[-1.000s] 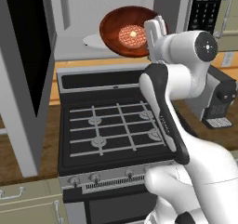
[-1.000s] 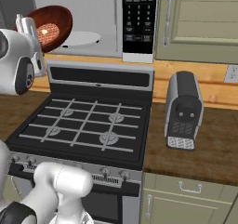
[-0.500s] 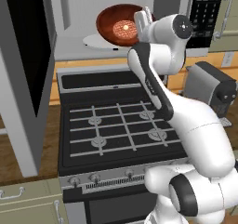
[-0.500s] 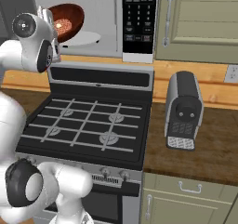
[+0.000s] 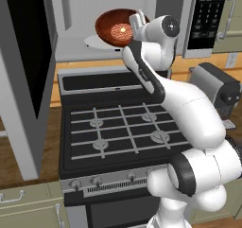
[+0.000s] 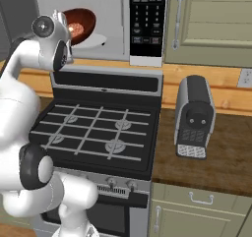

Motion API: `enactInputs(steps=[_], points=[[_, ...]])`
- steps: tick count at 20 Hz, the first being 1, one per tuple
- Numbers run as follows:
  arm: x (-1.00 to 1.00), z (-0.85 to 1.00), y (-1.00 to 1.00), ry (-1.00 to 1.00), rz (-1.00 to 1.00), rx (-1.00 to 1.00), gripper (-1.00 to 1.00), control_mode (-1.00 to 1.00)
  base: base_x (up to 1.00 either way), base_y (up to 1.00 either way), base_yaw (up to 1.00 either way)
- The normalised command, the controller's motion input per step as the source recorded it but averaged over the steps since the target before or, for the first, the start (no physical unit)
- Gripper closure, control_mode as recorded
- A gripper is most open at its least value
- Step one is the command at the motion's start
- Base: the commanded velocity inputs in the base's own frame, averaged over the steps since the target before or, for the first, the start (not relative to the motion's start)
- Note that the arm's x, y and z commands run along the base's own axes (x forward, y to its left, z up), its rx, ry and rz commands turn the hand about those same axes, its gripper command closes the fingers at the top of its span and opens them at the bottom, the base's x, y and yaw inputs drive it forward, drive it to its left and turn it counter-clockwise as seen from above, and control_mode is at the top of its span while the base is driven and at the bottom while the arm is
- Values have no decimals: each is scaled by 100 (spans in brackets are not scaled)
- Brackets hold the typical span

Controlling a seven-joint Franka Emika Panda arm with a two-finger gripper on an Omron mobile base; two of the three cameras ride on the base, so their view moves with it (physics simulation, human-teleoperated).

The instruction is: Open the microwave, place the bowl with waffle inside the microwave, then close the microwave door and turn it on.

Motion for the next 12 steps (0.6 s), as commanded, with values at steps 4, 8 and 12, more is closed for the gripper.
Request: enactInputs(steps=[4,8,12], points=[[72,-17,0,0,0,0,100,-100,0,0,0],[77,-1,0,2,0,0,100,-100,0,0,0],[67,0,1,4,0,0,100,-100,0,0,0]])
